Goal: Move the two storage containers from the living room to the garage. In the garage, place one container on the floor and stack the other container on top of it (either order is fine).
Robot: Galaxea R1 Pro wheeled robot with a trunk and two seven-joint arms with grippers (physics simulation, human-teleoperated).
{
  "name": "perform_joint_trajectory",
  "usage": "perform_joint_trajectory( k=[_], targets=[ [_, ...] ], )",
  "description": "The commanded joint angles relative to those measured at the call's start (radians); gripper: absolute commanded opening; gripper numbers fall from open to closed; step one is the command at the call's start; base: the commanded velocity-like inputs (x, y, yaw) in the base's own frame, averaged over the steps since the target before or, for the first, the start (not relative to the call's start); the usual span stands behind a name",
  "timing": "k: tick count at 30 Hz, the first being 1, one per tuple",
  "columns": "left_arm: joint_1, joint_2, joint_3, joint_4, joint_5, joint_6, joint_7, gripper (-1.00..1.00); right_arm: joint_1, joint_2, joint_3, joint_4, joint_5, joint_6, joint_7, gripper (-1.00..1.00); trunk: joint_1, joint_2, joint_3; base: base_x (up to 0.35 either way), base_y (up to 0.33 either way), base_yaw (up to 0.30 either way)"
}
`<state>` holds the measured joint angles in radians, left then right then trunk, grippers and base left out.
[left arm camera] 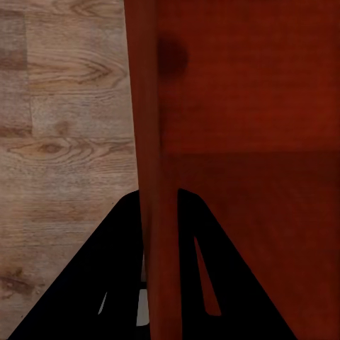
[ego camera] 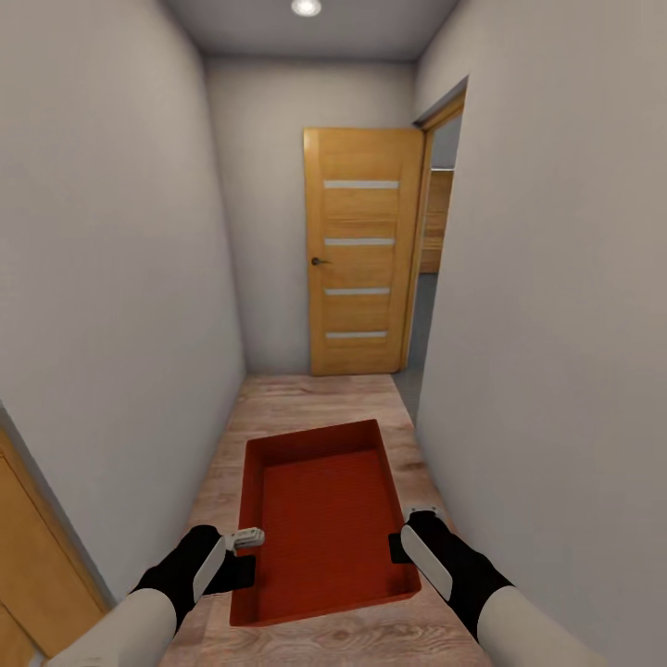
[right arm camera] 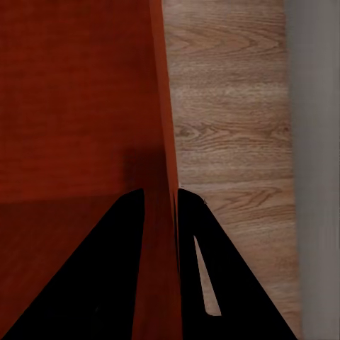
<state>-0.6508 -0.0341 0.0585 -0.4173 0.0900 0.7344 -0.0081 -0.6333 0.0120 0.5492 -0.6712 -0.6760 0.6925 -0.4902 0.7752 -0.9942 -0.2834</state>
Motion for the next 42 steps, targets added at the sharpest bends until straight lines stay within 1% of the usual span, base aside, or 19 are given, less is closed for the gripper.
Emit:
perform_joint_trajectory(
  k=[1,22,42],
  targets=[
    [-0.001,-0.004,0.009,-0.002,0.010,0.005,0.003,-1.00,0.000,0.000,0.012,-0.001,-0.018,0.001,-0.008,-1.00,0.001,-0.001,-0.001,0.335,0.000,0.000],
    [-0.001,-0.004,0.009,-0.002,0.010,0.005,0.003,-1.00,0.000,0.000,0.013,0.001,-0.019,0.001,-0.007,-1.00,0.001,-0.001,-0.001,0.334,0.004,0.000],
    [-0.001,-0.004,0.009,-0.002,0.010,0.005,0.003,-1.00,0.000,0.002,0.013,0.001,-0.019,0.001,-0.007,-1.00,0.001,-0.001,-0.001,0.312,0.160,0.000]
  ],
)
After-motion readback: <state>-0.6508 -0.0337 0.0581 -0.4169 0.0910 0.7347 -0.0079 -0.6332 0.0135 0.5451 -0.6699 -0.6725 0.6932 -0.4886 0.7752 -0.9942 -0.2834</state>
